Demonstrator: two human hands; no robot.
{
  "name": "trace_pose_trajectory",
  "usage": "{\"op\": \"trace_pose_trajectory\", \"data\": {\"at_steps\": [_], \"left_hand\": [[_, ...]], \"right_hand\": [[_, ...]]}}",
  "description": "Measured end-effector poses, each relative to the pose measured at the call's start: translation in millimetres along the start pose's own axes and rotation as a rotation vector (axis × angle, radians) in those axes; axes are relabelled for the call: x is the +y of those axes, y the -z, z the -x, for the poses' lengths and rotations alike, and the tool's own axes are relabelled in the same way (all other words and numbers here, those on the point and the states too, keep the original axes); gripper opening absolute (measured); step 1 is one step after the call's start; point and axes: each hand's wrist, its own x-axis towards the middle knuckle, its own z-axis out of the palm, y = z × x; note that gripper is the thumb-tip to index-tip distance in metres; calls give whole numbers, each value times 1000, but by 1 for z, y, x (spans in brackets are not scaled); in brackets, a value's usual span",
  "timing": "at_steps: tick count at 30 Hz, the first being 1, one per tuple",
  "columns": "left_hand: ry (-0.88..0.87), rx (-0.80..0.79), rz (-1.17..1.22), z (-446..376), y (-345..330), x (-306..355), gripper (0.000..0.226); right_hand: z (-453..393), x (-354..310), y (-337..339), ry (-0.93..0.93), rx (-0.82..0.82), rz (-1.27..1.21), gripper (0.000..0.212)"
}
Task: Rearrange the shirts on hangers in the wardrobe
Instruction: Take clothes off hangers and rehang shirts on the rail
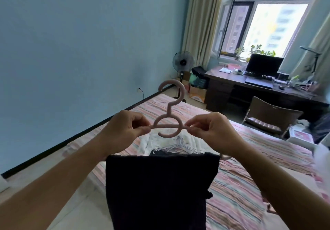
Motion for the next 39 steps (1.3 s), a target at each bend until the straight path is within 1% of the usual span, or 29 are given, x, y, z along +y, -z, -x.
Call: {"op": "trace_pose_trajectory", "data": {"at_steps": [4, 10, 14, 16, 18, 20, 22, 27, 31, 35, 37, 39], "left_hand": [[-22, -75, 42, -19, -29, -12, 20], [43, -194, 134, -50, -85, -52, 10], [128, -240, 154, -85, -133, -88, 7], [172, -273, 154, -104, -159, -110, 10], [198, -297, 153, -122, -186, -135, 19], [243, -312, 147, -139, -212, -159, 18], [293, -317, 138, -158, -237, -179, 13], [373, -267, 135, -209, -293, -230, 17], [425, -230, 124, -248, -334, -275, 14], [474, -278, 80, -278, -371, -327, 31], [464, -341, 28, -285, -392, -351, 44], [423, -406, -36, -291, -418, -378, 61]], "right_hand": [[9, 23, 2, -53, 24, 48, 12], [3, 83, -6, -168, -21, 61, 11], [-15, 145, -21, -247, -45, 86, 6], [-27, 181, -31, -291, -82, 88, 5], [-40, 218, -40, -339, -121, 88, 4], [-51, 252, -51, -374, -154, 106, 3], [-64, 285, -61, -393, -170, 115, 3], [-106, 367, -91, -469, -198, 131, 8], [-143, 435, -123, -535, -177, 149, 11], [-165, 500, -160, -625, -147, 135, 11], [-174, 529, -179, -672, -137, 134, 8], [-184, 563, -203, -706, -120, 132, 8]]}}
